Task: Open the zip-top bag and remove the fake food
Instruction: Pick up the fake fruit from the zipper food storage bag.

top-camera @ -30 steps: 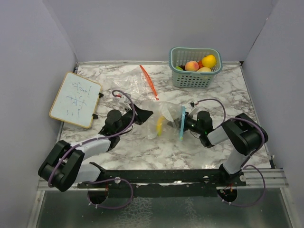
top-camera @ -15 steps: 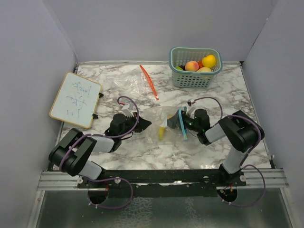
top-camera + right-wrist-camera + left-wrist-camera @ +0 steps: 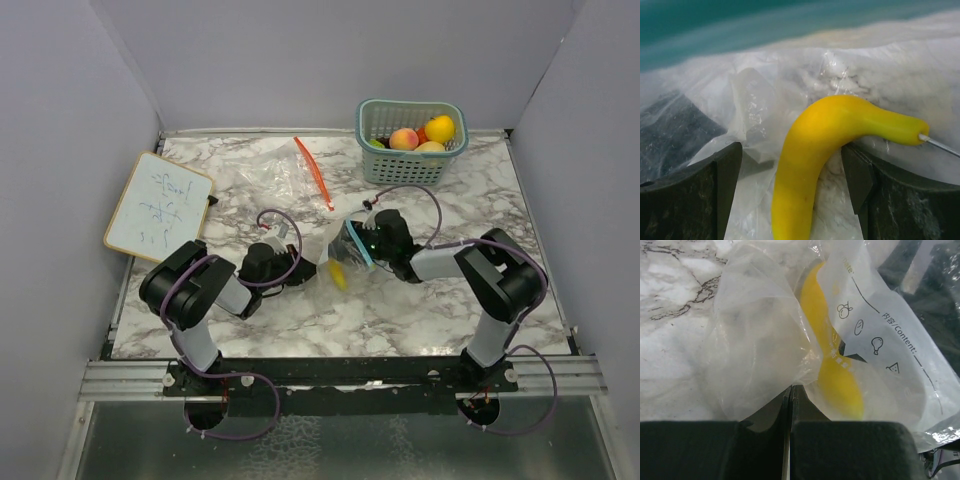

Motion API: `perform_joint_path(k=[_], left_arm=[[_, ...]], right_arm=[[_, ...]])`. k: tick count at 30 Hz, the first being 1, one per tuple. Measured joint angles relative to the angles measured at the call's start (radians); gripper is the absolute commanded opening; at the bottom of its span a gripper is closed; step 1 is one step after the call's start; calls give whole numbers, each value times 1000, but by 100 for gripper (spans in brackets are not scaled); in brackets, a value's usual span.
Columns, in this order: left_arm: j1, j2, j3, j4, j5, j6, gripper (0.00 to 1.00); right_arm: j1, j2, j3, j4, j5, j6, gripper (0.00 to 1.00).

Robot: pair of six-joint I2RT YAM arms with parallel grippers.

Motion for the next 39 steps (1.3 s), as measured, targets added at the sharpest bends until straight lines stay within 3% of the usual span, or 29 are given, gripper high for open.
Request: perform_joint_path(k=[6,12,18,32,39], left_arm=[[-2,42,0,45,17,-7,0],[-5,41,0,44,18,-6,0],[-6,34,0,43,19,-6,0],[26,22,-24,43,27,-25,0],[51,14,-41,35,38,-29,0]], right_arm=[[74,14,111,-170,179,-76,71],[153,29,193,-327,422,-140,47],[168,31,202,-381,552,-158,27],[145,-107,72,-425,573,-163,23],[-8,-283,-64,-444,526,-185,22]])
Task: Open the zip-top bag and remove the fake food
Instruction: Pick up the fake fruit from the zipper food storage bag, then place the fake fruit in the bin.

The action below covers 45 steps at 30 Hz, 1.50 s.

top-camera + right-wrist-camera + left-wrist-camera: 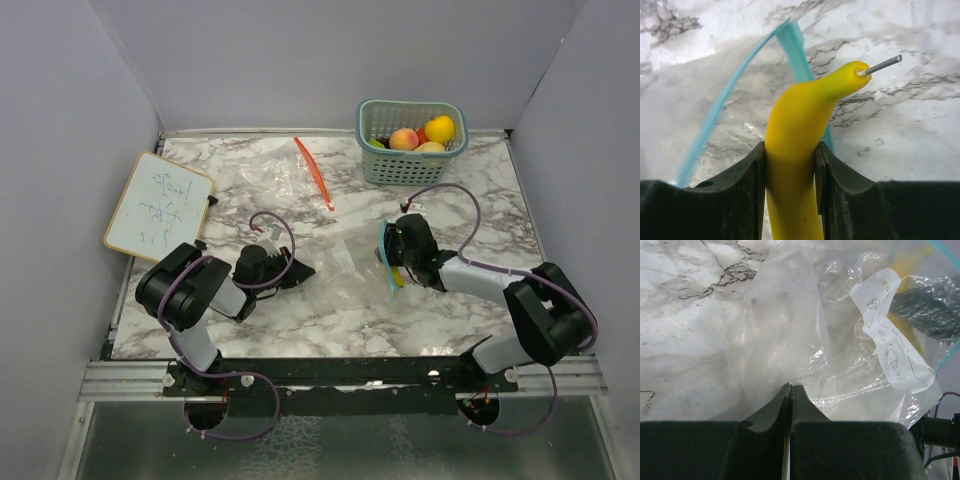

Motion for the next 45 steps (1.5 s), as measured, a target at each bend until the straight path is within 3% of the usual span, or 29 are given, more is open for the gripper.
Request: perform_joint_path(k=[10,17,23,29,34,35,40,45], left_arm=[[24,-61,-3,-75,0,22,0],[29,-92,0,-137,-5,55,0],[34,-122,19,-182,3,72,0],[35,-198,88,-269,7,103,0],[35,-258,132,-383,13,149,0],[35,-270,138,-403,16,157,0],[35,-343,161,-490,18,193,0],[37,-354,223,-543,13,201,0]], right_arm=[[-254,-143,-28,-9,-146,-27,20],[-345,-131,187,-84,-179,-69,21],[-350,-26,483,-82,-180,-109,24],[-374,216,795,-75,-153,-130,26],[-389,413,950,-40,-129,-131,21],[-393,460,992,-41,-128,-131,22],[-400,642,1173,-51,-125,-148,58],[-402,664,1190,-63,-132,-191,76]])
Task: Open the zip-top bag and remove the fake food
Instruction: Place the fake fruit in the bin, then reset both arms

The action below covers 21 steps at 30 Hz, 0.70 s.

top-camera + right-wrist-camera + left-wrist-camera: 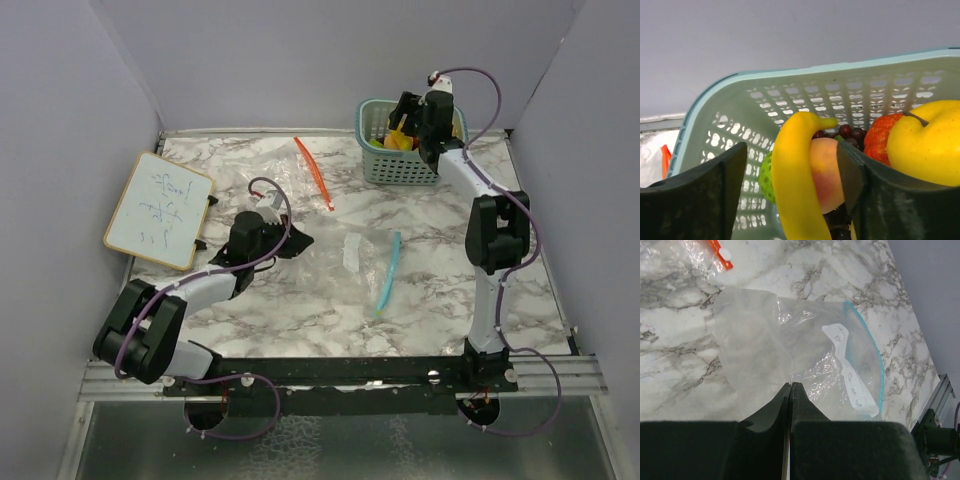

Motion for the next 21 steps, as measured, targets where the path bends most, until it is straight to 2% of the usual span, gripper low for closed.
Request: perform_joint_path(k=[4,7,14,16,18,21], left_arm=[[12,11,69,-19,-15,3,0],[51,35,103,-10,-18,6,0],[232,105,97,42,-12,-22,2],[254,109,87,48,-13,-25,10],[259,109,76,49,-14,-22,23],[259,97,64,27,-37,-4,61]], right_arm=[[0,-12,-14,4,1,-19,78],[0,-82,-128,14,15,-23,78],[0,-456,-508,88,24,-24,76],[0,-584,-600,122,20,-20,78],[0,-674,-665,148,8,-16,78],[0,-803,-805,173,-35,3,79]])
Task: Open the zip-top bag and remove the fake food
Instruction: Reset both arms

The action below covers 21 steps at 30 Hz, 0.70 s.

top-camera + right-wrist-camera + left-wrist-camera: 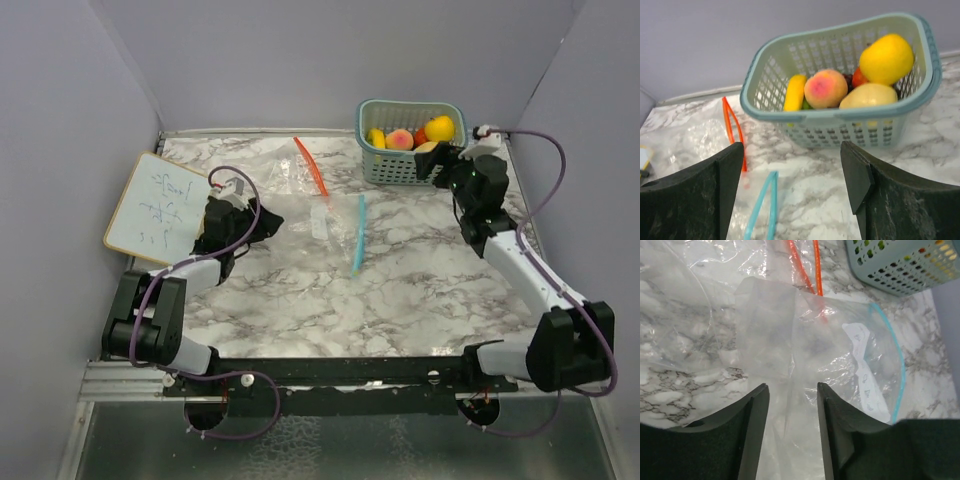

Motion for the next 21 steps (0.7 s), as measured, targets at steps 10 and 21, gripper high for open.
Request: perform_joint_path(k=[10,21], left_arm=[[0,-191,-31,-92,-100,10,89],[0,-336,-167,-154,-166,-39,89]], right_arm=[[0,-364,-492,-35,-88,59,82],[0,-406,-597,-121,-9,76,82]])
